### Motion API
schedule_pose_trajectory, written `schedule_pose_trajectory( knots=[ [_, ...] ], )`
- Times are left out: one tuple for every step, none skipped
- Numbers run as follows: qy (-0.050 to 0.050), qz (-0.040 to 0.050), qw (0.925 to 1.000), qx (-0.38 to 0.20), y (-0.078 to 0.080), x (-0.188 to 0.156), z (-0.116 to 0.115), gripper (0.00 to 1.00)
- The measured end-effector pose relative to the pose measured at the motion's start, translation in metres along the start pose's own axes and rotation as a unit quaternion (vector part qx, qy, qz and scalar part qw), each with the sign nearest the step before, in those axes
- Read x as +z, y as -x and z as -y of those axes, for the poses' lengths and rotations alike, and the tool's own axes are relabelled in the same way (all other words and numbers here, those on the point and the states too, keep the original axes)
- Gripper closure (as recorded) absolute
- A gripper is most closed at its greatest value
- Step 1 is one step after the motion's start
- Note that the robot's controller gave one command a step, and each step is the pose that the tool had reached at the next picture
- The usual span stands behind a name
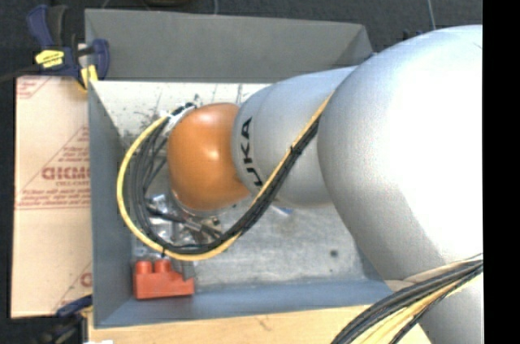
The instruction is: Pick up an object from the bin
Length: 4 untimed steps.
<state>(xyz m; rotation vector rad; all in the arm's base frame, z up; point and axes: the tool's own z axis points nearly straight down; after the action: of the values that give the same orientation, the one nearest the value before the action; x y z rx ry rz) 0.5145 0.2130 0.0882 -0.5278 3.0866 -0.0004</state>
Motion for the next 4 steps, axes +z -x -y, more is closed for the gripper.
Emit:
schedule_pose_trajectory(
  knots=[
    [-0.009, 0.0170, 0.9742, -0.225, -0.018, 0.008, -0.020, 0.00],
    [-0.007, 0.0165, 0.9742, -0.225, -0.018, 0.008, -0.022, 1.00],
    [-0.004, 0.0130, 0.9786, -0.205, -0.016, 0.004, -0.021, 1.00],
    [0.001, -0.0005, 0.9918, -0.127, -0.011, -0.097, -0.023, 1.00]
  ],
)
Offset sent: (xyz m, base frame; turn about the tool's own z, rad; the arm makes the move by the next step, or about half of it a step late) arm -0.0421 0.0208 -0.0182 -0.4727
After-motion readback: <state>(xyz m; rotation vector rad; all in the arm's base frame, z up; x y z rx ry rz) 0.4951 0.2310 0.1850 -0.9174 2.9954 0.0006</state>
